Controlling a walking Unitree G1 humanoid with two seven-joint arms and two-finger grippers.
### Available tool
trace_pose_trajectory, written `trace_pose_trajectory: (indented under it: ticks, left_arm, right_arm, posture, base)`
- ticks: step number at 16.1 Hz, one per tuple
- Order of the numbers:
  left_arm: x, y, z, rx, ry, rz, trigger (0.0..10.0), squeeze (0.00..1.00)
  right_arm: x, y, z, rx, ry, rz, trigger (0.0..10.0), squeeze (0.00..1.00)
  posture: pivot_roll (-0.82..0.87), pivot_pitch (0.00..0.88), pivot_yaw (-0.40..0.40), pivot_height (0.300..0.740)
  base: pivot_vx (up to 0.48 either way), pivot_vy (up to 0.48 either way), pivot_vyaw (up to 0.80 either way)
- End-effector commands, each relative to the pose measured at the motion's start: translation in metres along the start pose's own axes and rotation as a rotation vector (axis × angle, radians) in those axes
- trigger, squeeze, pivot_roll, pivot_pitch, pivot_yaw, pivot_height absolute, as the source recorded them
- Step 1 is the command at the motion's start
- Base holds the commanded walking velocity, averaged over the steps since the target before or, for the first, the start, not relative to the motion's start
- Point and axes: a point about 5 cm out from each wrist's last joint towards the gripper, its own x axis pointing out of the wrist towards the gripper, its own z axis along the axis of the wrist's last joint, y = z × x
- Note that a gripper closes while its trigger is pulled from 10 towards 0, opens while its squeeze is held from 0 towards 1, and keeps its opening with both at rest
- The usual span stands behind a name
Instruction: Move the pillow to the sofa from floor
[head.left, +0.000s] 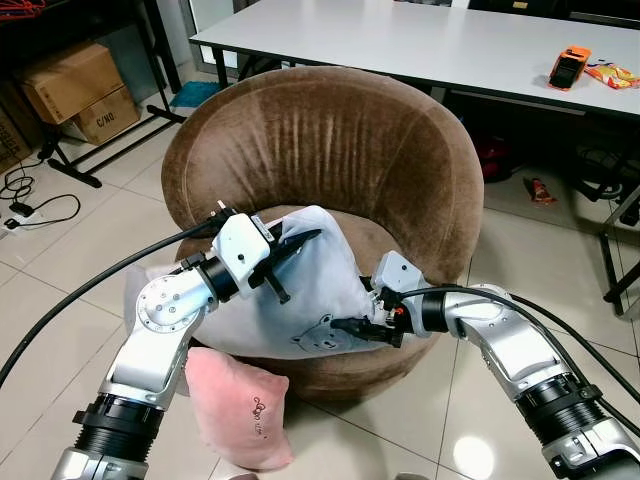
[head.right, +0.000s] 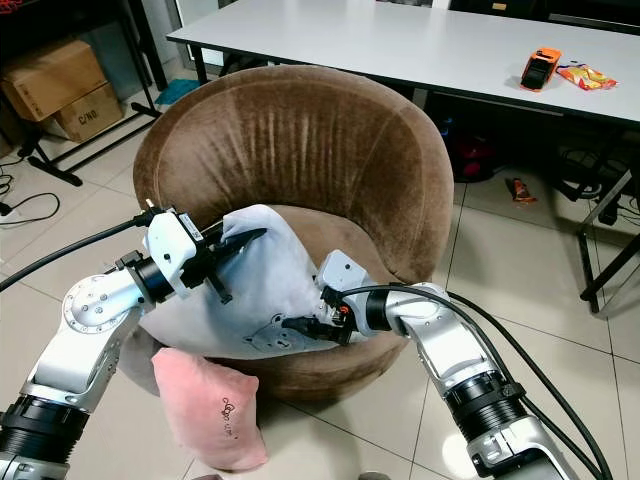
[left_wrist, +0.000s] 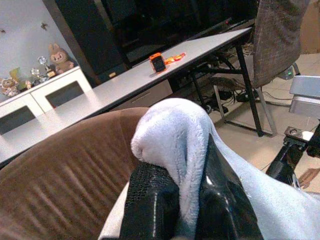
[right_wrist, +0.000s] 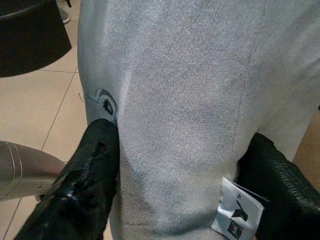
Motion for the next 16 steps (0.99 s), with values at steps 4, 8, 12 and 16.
trace_pose_trajectory:
  ticks: [4, 8, 12, 16]
  left_arm:
    - [0.004, 0.007, 0.012, 0.034, -0.057, 0.017, 10.0, 0.00]
    - [0.002, 0.011, 0.009, 0.042, -0.036, 0.030, 10.0, 0.00]
    - [0.001, 0.015, 0.000, 0.057, 0.039, 0.049, 10.0, 0.00]
    - [0.002, 0.011, -0.004, 0.045, 0.051, 0.055, 10.0, 0.00]
  right_arm:
    - [0.001, 0.005, 0.002, 0.015, -0.055, 0.042, 0.0, 0.00]
    - [0.001, 0.010, 0.003, 0.031, -0.061, 0.090, 0.0, 0.00]
    - [-0.001, 0.021, 0.002, 0.034, -0.041, 0.199, 0.0, 0.00]
    - [0.001, 0.022, -0.001, 0.024, -0.002, 0.185, 0.0, 0.00]
  posture:
    - [-0.13, 0.000, 0.035, 0.740]
    - [-0.13, 0.000, 0.041, 0.740]
    - [-0.13, 0.000, 0.034, 0.740]
    - [-0.13, 0.000, 0.032, 0.740]
  base:
    - [0.000, 0.000, 0.00]
    - [0.000, 0.000, 0.00]
    - [0.000, 0.000, 0.00]
    - [0.000, 0.000, 0.00]
